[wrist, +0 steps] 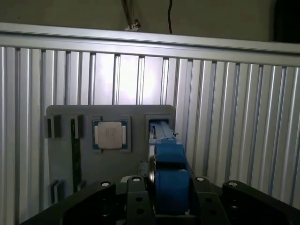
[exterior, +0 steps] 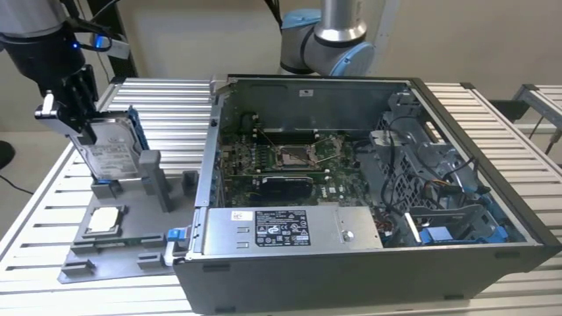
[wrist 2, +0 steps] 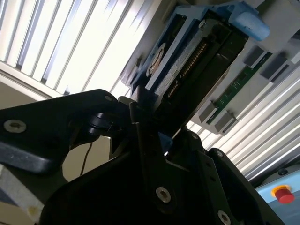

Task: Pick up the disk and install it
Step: 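Pick up the disk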

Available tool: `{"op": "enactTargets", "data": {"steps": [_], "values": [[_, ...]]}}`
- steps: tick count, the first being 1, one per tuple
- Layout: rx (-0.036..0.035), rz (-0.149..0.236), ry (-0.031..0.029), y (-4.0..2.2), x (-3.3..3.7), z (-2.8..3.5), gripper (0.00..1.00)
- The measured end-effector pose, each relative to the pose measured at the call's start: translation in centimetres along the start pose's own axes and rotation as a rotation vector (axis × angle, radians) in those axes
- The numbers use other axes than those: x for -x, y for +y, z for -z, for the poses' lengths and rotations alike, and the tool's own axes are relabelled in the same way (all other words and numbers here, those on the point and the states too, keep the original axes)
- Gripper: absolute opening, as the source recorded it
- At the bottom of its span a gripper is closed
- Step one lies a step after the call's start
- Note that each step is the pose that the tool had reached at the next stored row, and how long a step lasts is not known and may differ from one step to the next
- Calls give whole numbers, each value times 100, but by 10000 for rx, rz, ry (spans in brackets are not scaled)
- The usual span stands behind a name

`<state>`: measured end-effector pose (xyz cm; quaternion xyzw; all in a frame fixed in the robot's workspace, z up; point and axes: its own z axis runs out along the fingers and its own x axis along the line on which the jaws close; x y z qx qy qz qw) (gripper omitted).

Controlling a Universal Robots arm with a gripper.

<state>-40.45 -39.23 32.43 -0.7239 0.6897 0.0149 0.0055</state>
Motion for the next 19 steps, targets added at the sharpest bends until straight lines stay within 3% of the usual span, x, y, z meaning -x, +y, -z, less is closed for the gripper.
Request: {"op": "enactTargets", "data": {"steps": [19], "values": [[0,0,2,5,12,427,0]]}}
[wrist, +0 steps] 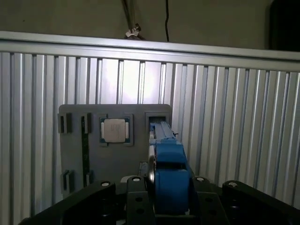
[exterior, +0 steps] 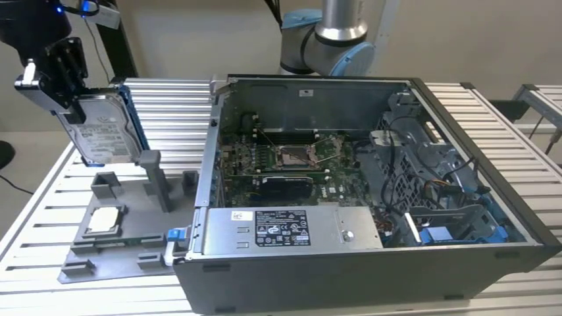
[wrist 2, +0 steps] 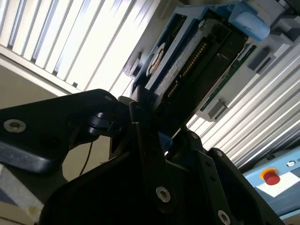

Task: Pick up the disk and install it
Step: 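Pick up the disk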

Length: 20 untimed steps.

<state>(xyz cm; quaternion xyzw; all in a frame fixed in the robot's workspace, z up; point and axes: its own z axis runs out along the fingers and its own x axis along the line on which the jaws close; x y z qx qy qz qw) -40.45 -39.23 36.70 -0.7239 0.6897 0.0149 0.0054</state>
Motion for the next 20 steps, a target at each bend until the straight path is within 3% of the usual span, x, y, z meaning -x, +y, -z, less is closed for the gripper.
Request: {"op": "enactTargets", "data": {"steps": [9,20], "values": [[1,-1,11,2,5,150,0],[1,0,23,3,8,280,0]]}}
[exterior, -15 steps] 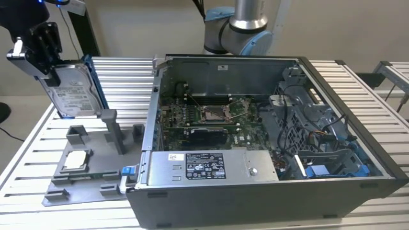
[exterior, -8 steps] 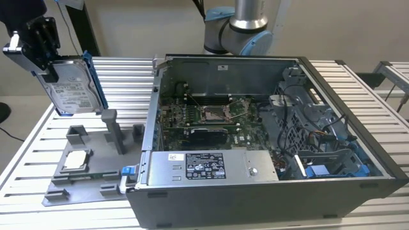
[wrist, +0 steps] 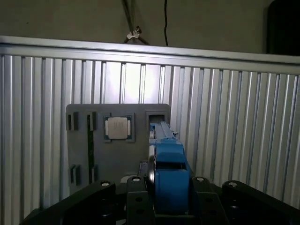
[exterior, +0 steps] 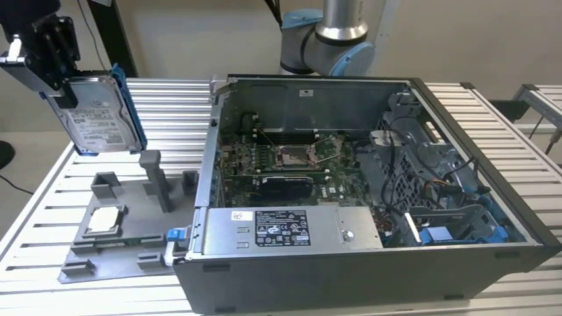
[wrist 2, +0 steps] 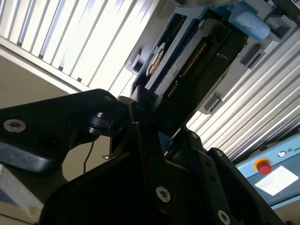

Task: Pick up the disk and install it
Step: 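Pick up the disk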

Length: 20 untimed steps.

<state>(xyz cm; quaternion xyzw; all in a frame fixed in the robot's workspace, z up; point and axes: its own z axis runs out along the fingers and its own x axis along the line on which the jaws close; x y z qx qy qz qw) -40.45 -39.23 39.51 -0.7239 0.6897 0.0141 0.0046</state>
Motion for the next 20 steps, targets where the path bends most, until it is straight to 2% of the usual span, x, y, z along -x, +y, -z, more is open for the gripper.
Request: {"op": "enactTargets", "data": {"steps": [20], "values": [[0,0,2,6,12,465,0]]}}
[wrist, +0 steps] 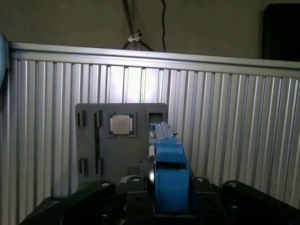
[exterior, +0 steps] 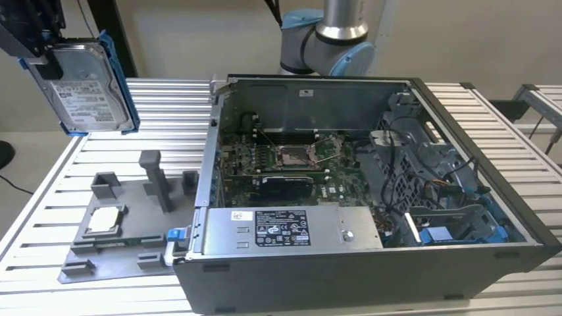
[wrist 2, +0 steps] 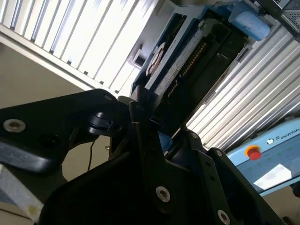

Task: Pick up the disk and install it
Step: 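Pick up the disk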

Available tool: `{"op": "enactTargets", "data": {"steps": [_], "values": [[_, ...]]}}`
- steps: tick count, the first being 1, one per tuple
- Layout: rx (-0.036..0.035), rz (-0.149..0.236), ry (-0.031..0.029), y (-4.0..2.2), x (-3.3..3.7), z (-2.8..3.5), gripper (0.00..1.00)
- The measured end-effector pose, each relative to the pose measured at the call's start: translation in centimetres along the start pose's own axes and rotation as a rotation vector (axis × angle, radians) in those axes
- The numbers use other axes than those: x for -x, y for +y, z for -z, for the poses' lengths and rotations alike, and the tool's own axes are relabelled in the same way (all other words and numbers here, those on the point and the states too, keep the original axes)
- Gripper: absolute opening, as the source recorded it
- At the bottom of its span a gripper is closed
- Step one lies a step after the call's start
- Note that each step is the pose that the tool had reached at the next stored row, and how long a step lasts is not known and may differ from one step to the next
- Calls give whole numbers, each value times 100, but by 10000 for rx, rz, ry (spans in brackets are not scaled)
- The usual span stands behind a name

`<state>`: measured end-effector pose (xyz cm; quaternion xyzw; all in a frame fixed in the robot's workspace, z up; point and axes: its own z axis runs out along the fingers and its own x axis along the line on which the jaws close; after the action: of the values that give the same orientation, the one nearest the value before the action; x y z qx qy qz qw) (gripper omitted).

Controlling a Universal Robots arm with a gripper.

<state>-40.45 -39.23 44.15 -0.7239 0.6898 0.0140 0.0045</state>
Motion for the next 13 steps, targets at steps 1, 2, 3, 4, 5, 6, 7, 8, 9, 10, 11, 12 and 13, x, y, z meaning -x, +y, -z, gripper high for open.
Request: {"op": "enactTargets", "data": {"steps": [1,2,3,4,5,6,7,8,9,10,11,12,13], "values": [[-1,0,0,0,0,24,0],[0,1,0,0,1,49,0],[1,1,0,0,2,73,0],[1,1,0,1,2,95,0],[0,1,0,1,3,118,0],[-1,1,0,2,3,139,0],[0,1,0,2,4,159,0],[0,1,1,2,4,180,0],[0,1,2,2,5,203,0],[0,1,2,3,6,223,0],[0,1,2,3,6,245,0],[0,0,3,3,7,265,0],[0,0,4,3,7,286,0]]}}
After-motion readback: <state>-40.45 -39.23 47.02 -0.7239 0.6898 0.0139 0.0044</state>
